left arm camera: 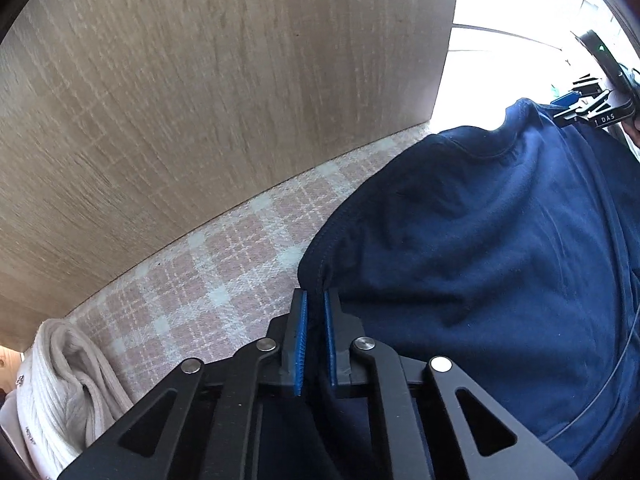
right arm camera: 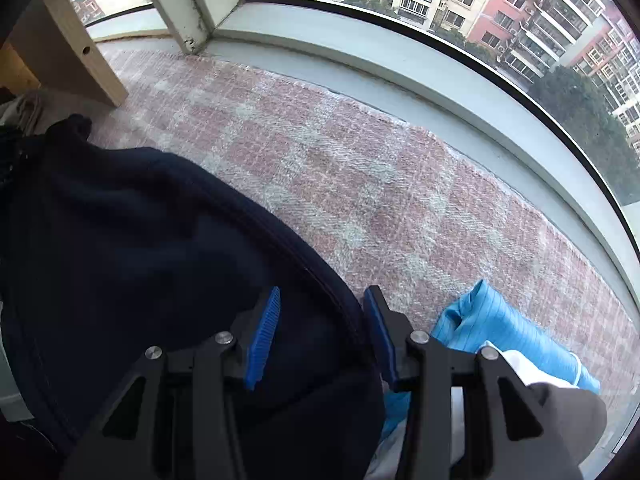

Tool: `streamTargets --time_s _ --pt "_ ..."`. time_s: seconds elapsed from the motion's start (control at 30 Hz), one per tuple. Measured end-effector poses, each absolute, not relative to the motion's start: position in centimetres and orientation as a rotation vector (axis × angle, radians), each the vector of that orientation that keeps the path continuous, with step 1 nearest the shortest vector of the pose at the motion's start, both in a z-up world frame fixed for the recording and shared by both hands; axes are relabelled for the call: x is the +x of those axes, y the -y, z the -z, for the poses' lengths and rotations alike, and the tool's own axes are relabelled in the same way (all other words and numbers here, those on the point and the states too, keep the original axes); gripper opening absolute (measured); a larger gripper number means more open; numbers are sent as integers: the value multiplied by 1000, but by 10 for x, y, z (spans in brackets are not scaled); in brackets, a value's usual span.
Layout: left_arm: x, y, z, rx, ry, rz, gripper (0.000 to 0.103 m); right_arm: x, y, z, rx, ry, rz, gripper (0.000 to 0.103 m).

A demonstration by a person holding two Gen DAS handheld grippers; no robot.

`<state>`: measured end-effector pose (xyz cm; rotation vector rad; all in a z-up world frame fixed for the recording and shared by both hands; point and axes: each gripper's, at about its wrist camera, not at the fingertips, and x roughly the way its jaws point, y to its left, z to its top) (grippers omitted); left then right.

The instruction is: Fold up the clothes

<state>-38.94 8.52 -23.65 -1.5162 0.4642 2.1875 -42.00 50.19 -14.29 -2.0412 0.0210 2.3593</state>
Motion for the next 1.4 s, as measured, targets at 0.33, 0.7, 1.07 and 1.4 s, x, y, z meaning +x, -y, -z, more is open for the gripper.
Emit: streamTargets --time_s 0.33,0.7,1.07,1.4 --pt "-372 -91 222 -1448 -561 -2290 5 -398 -465 121 -1919 252 -2393 4" --pt "-362 -93 183 -1321 -641 -2484 5 -396 -462 63 -1549 423 -2397 3" --pt "-360 -94 226 -1480 -603 -2462 10 -395 -479 121 -1725 379 -2279 7" --pt "-299 -70 151 -1485 -557 -2411 15 -352 -468 27 -1594 242 -2456 19"
